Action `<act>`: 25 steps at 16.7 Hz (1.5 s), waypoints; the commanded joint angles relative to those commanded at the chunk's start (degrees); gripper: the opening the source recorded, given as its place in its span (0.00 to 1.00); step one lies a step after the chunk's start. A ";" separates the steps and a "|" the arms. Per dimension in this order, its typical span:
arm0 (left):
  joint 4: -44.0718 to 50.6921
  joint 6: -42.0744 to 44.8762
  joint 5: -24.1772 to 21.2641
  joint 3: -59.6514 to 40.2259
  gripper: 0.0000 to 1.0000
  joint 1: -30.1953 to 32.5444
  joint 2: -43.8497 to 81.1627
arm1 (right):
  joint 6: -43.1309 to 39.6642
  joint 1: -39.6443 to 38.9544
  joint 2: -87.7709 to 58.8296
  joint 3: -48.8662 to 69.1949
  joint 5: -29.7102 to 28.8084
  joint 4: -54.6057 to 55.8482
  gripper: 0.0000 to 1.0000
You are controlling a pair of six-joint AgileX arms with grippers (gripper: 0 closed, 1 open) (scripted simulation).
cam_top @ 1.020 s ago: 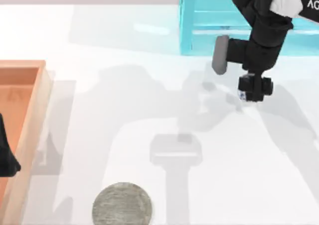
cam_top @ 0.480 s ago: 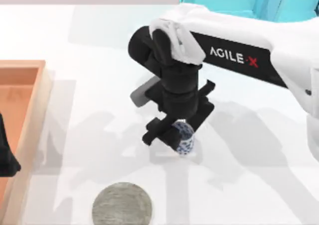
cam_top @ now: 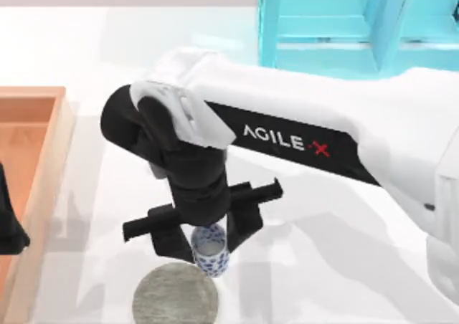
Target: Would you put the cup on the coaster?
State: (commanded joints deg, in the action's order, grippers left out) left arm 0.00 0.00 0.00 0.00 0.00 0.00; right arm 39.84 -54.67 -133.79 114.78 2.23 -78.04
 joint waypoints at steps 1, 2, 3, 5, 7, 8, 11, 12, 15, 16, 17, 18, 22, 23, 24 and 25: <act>0.00 0.00 0.00 0.00 1.00 0.00 0.00 | 4.17 -1.41 0.50 0.46 -0.15 -0.09 0.00; 0.00 0.00 0.00 0.00 1.00 0.00 0.00 | 8.01 -2.72 1.01 0.95 -0.38 -0.12 0.00; 0.00 0.00 0.00 0.00 1.00 0.00 0.00 | 11.44 -3.88 1.51 1.43 -0.69 -0.09 0.00; 0.00 0.00 0.00 0.00 1.00 0.00 0.00 | 17.36 -5.77 2.49 2.31 -1.41 0.06 0.00; 0.00 0.00 0.00 0.00 1.00 0.00 0.00 | 21.36 -6.91 3.26 2.94 -2.11 0.23 0.00; 0.00 0.00 0.00 0.00 1.00 0.00 0.00 | 22.64 -7.24 3.53 3.16 -2.38 0.31 0.00; 0.00 0.00 0.00 0.00 1.00 0.00 0.00 | 23.42 -7.43 3.70 3.29 -2.57 0.36 0.00; 0.00 0.00 0.00 0.00 1.00 0.00 0.00 | 23.42 -7.43 3.70 3.29 -2.57 0.36 0.00; 0.00 0.00 0.00 0.00 1.00 0.00 0.00 | 23.46 -7.15 3.44 3.04 -2.45 0.50 0.00; 0.00 0.00 0.00 0.00 1.00 0.00 0.00 | 23.45 -7.19 3.35 2.51 -2.47 1.12 0.00; 0.00 0.00 0.00 0.00 1.00 0.00 0.00 | 23.42 -7.27 3.25 1.68 -2.54 2.13 0.00; 0.00 0.00 0.00 0.00 1.00 0.00 0.00 | 23.37 -7.33 3.19 0.66 -2.61 3.35 0.00; 0.00 0.00 0.00 0.00 1.00 0.00 0.00 | 23.38 -7.42 2.62 -3.25 -2.21 7.53 0.00; 0.00 0.00 0.00 0.00 1.00 0.00 0.00 | 23.38 -7.44 2.48 -4.15 -2.06 8.49 0.00; 0.00 0.00 0.00 0.00 1.00 0.00 0.00 | 23.39 -7.48 2.32 -5.29 -2.03 9.72 0.00; 0.00 0.00 0.00 0.00 1.00 0.00 0.00 | 23.43 -7.53 2.14 -6.50 -2.12 11.16 0.00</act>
State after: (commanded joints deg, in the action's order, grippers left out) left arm 0.00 0.00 0.00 0.00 0.00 0.00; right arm 63.27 -62.20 -131.65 108.28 0.11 -66.89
